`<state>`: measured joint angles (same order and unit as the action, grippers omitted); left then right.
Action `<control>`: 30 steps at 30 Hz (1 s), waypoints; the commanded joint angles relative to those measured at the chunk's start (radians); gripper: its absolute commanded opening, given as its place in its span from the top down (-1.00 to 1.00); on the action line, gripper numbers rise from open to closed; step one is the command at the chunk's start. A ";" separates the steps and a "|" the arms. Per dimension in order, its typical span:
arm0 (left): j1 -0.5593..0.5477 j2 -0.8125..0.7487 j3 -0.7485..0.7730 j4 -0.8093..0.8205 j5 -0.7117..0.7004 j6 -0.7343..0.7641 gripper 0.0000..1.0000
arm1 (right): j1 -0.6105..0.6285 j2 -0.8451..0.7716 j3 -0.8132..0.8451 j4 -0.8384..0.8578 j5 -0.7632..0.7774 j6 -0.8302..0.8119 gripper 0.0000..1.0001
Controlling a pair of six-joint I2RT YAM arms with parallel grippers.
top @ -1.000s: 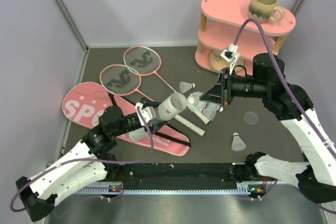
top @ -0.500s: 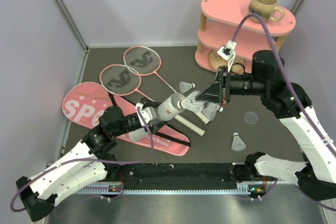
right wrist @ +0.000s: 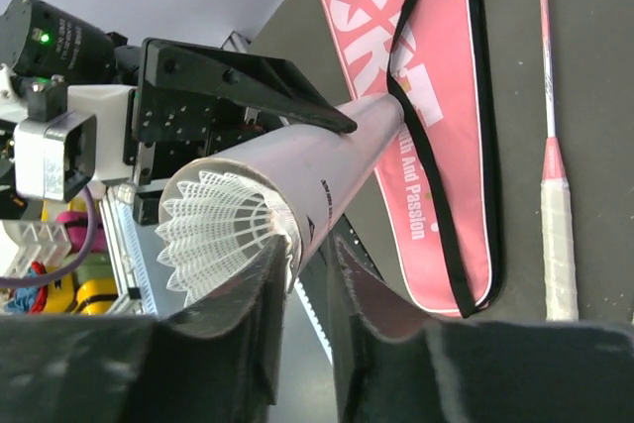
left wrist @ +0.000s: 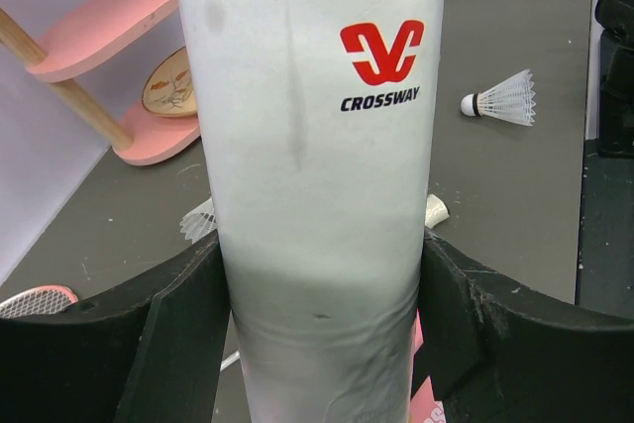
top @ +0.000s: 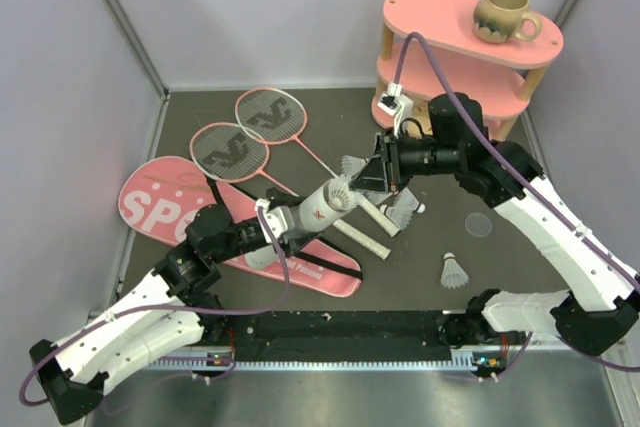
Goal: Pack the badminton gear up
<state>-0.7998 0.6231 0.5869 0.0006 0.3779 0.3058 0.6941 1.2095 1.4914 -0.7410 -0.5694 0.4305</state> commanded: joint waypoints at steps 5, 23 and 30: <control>-0.001 -0.013 -0.004 0.038 0.016 -0.007 0.79 | 0.113 0.067 0.021 0.017 0.106 -0.047 0.21; -0.001 -0.019 -0.002 0.047 -0.160 -0.008 0.81 | 0.139 -0.226 -0.089 0.051 0.647 -0.076 -0.57; -0.001 -0.026 -0.004 0.052 -0.226 -0.007 0.81 | -0.153 -0.301 -0.380 0.031 0.761 0.109 -0.66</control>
<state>-0.8005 0.6121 0.5842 0.0120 0.2142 0.2901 0.6823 0.8673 1.2549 -0.6865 0.0727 0.4244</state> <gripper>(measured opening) 0.709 0.829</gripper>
